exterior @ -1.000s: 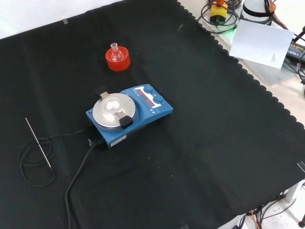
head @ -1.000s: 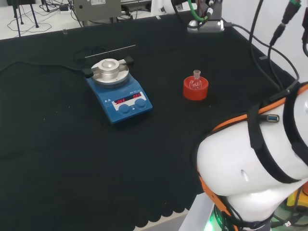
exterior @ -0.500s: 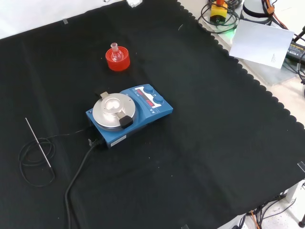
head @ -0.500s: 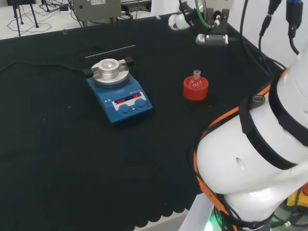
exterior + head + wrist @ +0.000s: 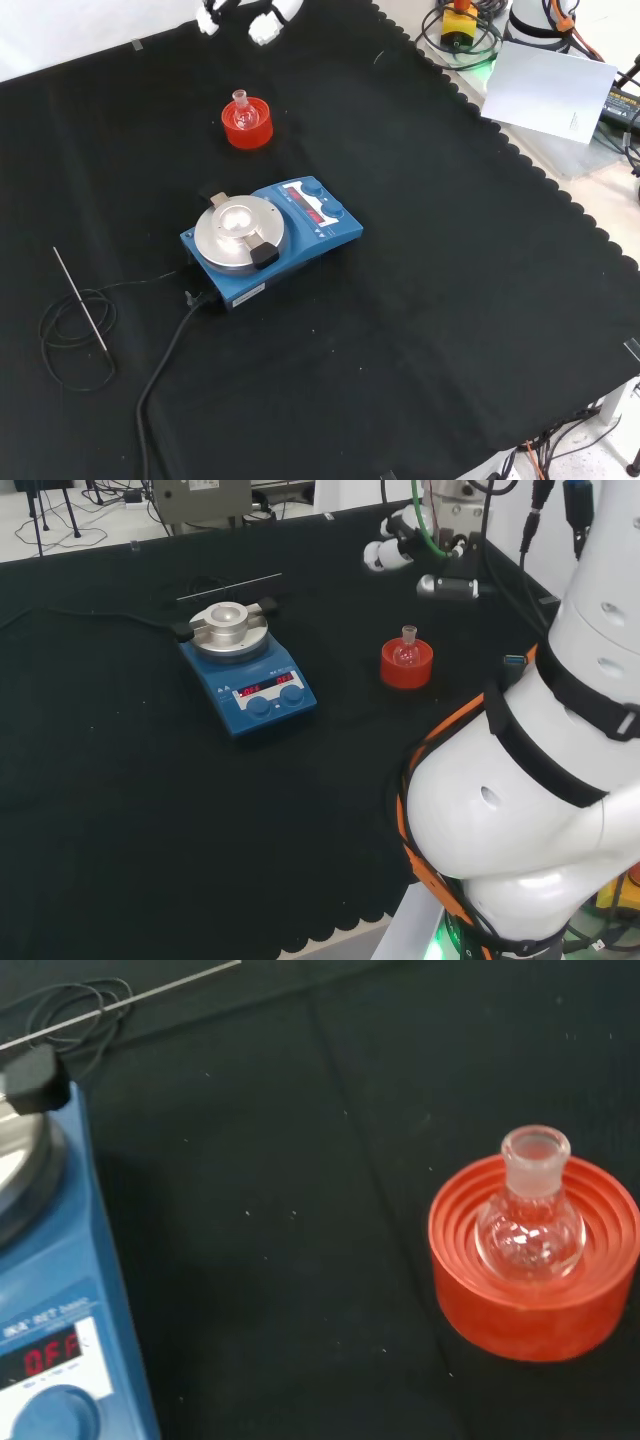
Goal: Pick up the round-bottom flask.
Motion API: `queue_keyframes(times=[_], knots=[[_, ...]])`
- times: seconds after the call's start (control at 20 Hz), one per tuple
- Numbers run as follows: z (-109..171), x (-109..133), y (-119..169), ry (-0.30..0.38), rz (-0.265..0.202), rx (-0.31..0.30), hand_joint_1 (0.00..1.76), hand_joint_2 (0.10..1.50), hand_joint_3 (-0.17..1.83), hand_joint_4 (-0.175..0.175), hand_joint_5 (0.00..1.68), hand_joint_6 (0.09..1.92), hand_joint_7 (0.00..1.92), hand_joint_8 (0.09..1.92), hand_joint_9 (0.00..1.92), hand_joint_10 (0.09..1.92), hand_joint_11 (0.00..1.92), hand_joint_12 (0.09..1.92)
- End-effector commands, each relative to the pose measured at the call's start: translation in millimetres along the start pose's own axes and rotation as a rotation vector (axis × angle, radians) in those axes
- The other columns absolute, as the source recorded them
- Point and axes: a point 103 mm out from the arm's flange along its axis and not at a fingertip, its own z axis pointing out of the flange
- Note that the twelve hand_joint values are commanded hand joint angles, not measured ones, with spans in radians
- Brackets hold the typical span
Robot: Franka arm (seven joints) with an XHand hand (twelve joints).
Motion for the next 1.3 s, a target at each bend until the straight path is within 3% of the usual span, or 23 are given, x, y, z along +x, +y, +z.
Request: queue_keyframes(times=[0.05, 0.45, 1.0, 1.3], knots=[[22, -27, 23, 0.111, 0.045, -0.020, 0.53, 1.04, 0.21, -0.019, 0.39, 0.09, 0.20, 0.49, 0.28, 0.64, 0.00, 1.10], [57, -49, 38, 0.135, 0.075, 0.011, 0.67, 0.84, 0.43, -0.022, 0.44, 0.09, 0.21, 0.53, 0.32, 0.65, 0.00, 1.16], [92, -57, 49, 0.173, 0.085, 0.050, 0.69, 0.80, 0.48, -0.023, 0.46, 0.09, 0.22, 0.54, 0.34, 0.65, 0.00, 1.16], [104, -58, 47, 0.170, 0.122, 0.023, 0.72, 0.78, 0.49, -0.026, 0.48, 0.09, 0.23, 0.54, 0.35, 0.66, 0.00, 1.17]])
